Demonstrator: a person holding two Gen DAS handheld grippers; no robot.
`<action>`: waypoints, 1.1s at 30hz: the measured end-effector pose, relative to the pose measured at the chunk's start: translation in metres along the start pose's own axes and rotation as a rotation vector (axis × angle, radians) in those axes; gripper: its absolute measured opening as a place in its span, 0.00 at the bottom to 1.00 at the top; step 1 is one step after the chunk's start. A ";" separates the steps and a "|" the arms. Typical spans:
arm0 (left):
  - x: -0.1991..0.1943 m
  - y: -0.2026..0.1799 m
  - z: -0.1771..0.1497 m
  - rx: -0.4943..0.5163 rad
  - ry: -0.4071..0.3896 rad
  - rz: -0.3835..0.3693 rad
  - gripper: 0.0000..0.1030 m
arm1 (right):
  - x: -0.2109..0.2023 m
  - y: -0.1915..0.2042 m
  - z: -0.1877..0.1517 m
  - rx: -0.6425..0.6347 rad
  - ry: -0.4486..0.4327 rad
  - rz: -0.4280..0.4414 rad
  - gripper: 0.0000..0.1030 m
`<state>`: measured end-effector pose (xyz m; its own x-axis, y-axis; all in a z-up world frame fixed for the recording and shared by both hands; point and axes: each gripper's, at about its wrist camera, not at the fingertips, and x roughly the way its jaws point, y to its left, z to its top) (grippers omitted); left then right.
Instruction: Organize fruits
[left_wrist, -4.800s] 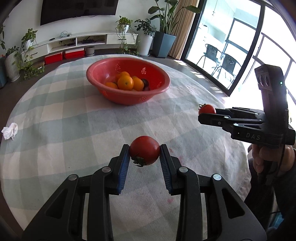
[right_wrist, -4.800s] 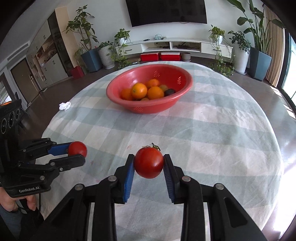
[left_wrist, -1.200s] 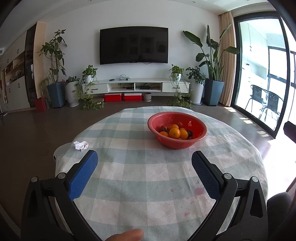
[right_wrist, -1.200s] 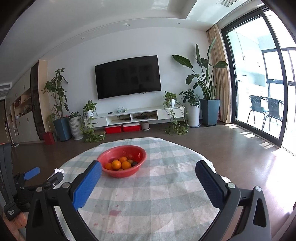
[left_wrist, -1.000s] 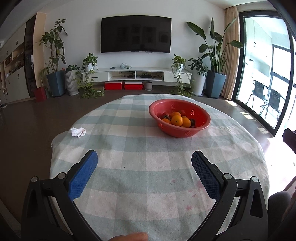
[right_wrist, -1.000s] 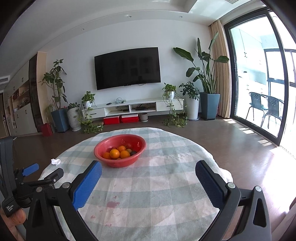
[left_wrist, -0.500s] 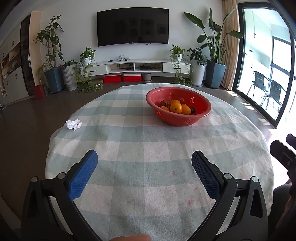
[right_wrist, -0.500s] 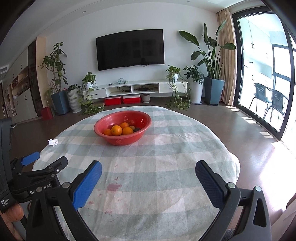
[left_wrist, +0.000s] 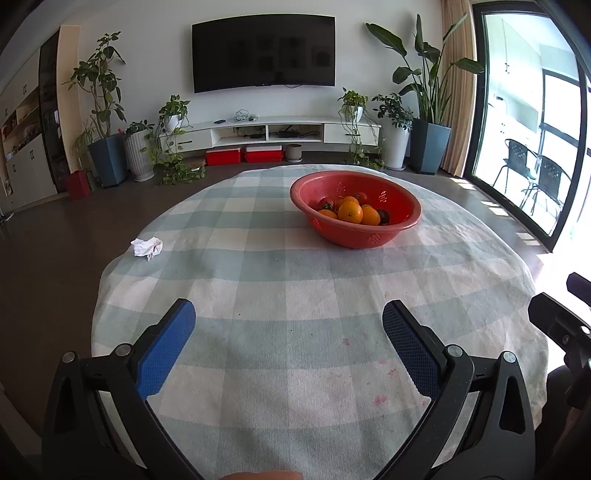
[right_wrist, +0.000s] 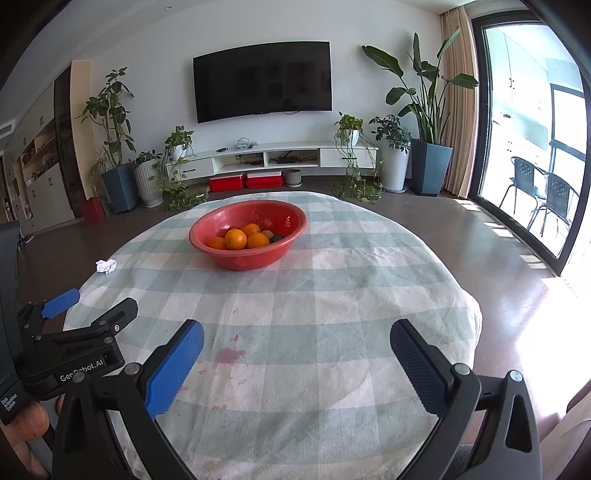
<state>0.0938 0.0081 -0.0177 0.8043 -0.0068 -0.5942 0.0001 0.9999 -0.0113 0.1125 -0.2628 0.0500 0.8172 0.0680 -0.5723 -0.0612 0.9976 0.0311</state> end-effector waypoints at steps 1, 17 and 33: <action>0.000 0.000 0.000 0.000 0.000 0.000 1.00 | 0.001 0.000 0.000 -0.001 0.003 0.001 1.00; 0.000 0.001 -0.003 0.000 0.014 -0.003 1.00 | 0.004 0.003 0.000 0.004 0.037 0.017 1.00; 0.001 0.001 -0.003 0.000 0.015 -0.003 1.00 | 0.006 0.005 -0.002 0.005 0.048 0.017 1.00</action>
<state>0.0927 0.0090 -0.0205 0.7956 -0.0102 -0.6058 0.0028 0.9999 -0.0131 0.1165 -0.2574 0.0452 0.7876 0.0844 -0.6104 -0.0719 0.9964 0.0449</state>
